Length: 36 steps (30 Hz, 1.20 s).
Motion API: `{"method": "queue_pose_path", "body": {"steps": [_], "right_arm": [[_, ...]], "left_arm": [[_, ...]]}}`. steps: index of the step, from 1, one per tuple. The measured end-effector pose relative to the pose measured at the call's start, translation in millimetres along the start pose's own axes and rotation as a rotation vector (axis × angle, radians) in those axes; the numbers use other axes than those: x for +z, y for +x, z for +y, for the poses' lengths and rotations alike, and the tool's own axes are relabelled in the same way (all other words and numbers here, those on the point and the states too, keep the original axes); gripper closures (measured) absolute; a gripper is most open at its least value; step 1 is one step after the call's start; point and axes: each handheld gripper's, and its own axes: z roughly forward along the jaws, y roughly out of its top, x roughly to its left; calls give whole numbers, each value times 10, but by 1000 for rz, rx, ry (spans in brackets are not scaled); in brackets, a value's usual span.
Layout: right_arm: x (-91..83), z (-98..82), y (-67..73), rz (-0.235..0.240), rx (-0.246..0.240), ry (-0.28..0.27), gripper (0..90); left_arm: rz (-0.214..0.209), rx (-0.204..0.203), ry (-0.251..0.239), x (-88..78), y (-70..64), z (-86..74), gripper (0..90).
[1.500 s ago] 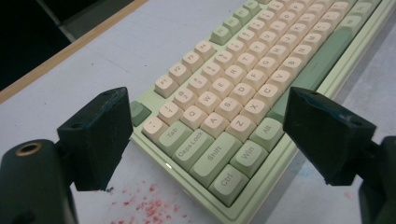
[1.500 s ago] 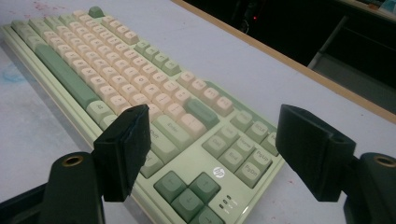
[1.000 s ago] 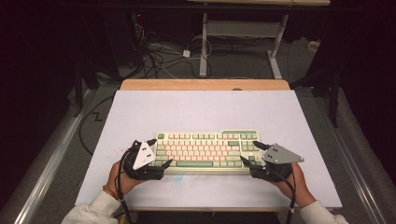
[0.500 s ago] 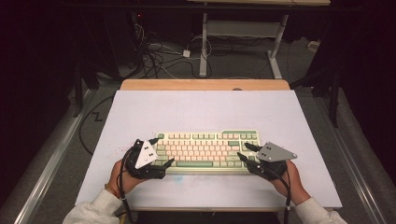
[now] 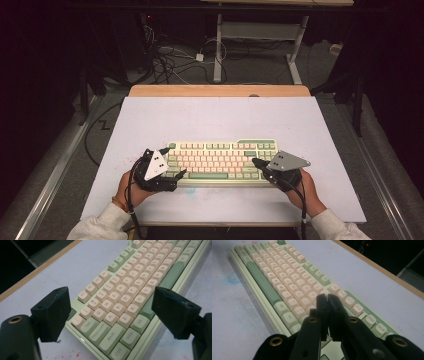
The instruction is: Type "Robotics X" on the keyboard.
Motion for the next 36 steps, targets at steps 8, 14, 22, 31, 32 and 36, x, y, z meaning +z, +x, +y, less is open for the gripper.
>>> {"method": "queue_pose_path", "body": {"steps": [8, 14, 22, 31, 32, 36], "right_arm": [[51, 44, 49, 21, -11, 4, 900], [85, 72, 84, 27, -25, 12, 900], [129, 54, 68, 32, -21, 29, 900], [195, 3, 45, 35, -22, 69, 900], [200, -1, 46, 34, -20, 71, 900], [216, -15, 50, 36, -19, 82, 900]], "left_arm": [[-2, -4, -1, 11, 7, 11, 153], [-17, 0, -9, 61, -8, 60, 153], [-25, 7, -8, 130, -16, 103, 153], [-25, 11, -6, 190, 3, 111, 165], [-27, 9, -5, 199, 4, 108, 165], [-34, 6, -2, 213, 3, 102, 165]]}}
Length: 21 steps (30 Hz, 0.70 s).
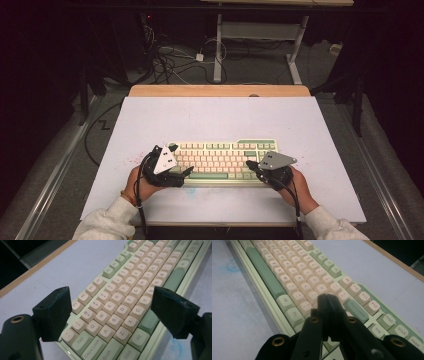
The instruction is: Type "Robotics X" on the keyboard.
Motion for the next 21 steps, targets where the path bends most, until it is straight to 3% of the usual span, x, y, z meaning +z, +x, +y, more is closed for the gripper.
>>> {"method": "queue_pose_path", "body": {"steps": [9, 21], "right_arm": [[30, -22, 5, 7, -9, 18, 900], [142, -109, -5, -4, -15, 95, 900]], "left_arm": [[-22, -12, 13, 40, -13, -11, 165], [-29, -37, 11, 43, 20, -21, 183]]}}
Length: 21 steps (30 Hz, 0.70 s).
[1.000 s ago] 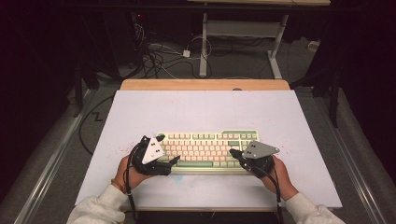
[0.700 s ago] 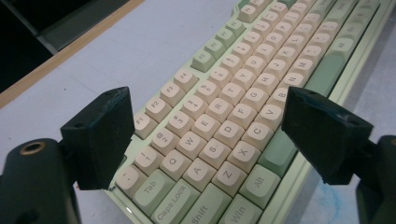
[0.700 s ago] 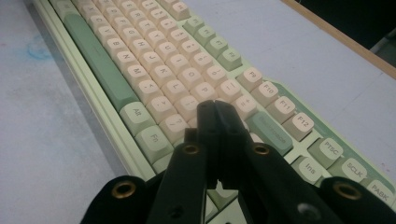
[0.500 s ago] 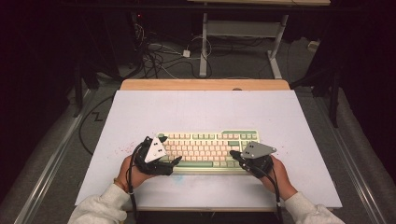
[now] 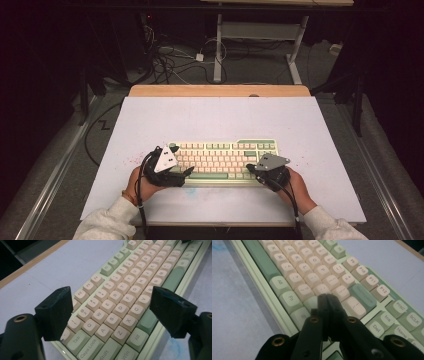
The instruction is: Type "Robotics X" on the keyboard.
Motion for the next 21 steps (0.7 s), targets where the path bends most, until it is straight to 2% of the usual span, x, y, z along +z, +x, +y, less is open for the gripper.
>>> {"method": "queue_pose_path", "body": {"steps": [1, 3, 4, 5, 6, 7, 8, 11, 13, 14, 21], "right_arm": [[9, -3, -4, -2, 4, 15, 900], [14, -15, -21, 0, 16, 13, 900], [13, -18, -25, 1, 21, 14, 900], [12, -16, -23, -2, 16, 17, 900], [12, -16, -23, -2, 16, 17, 900], [13, -15, -17, -5, 20, 17, 900], [14, -16, -19, -4, 19, 16, 900], [12, -16, -14, -6, 19, 17, 900], [13, -15, -17, -6, 13, 17, 900], [13, -16, -16, -7, 13, 17, 900], [13, -20, -15, -8, 12, 15, 900]], "left_arm": [[-7, -1, -3, -4, 5, 0, 229], [-9, -8, -4, -10, 15, 4, 235], [-26, -8, -2, -13, 26, 6, 290], [-43, -6, 2, -16, 36, 8, 469], [-50, -4, 12, -13, 45, 12, 469], [-63, 0, 24, -8, 54, 20, 540], [-65, 1, 27, -5, 58, 28, 670], [-78, -11, 45, 13, 81, 61, 812], [-81, -14, 59, 34, 97, 81, 828], [-79, -15, 66, 48, 102, 90, 872], [-101, -9, 109, 173, 110, 171, 877]]}}
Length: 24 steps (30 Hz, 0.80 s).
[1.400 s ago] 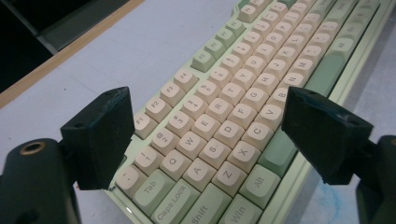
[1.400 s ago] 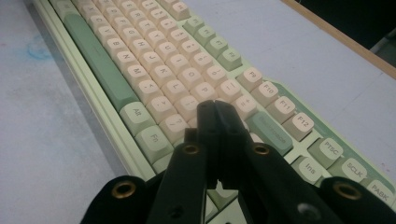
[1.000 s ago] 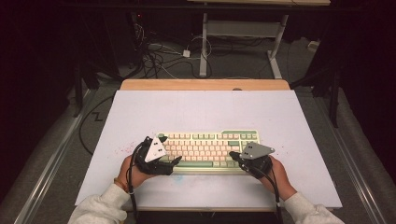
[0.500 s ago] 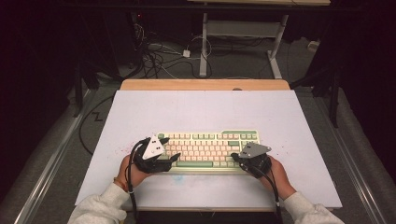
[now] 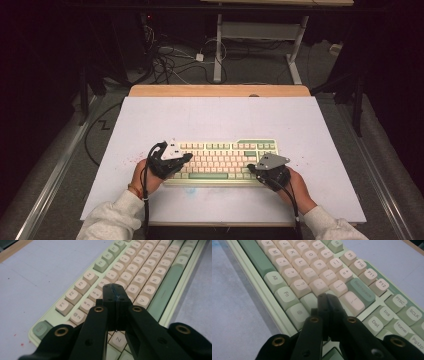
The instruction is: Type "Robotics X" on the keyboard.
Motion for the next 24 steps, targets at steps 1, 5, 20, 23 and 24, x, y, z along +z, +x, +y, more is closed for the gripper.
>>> {"method": "queue_pose_path", "body": {"steps": [1, 5, 20, 23, 24], "right_arm": [[-1, 0, 1, 0, 1, 0, 900], [0, -2, 4, -2, 0, 0, 900], [-2, -3, 11, -5, 0, 1, 900], [-2, -2, 12, -6, -2, 1, 900], [-2, -3, 12, -5, -1, 1, 900]], "left_arm": [[-4, 2, 4, 20, -4, 15, 877], [-18, 8, 14, 96, -15, 70, 877], [-11, 18, 92, 348, 1, 163, 877], [-7, 19, 101, 369, 7, 165, 877], [-5, 18, 103, 370, 8, 165, 877]]}}
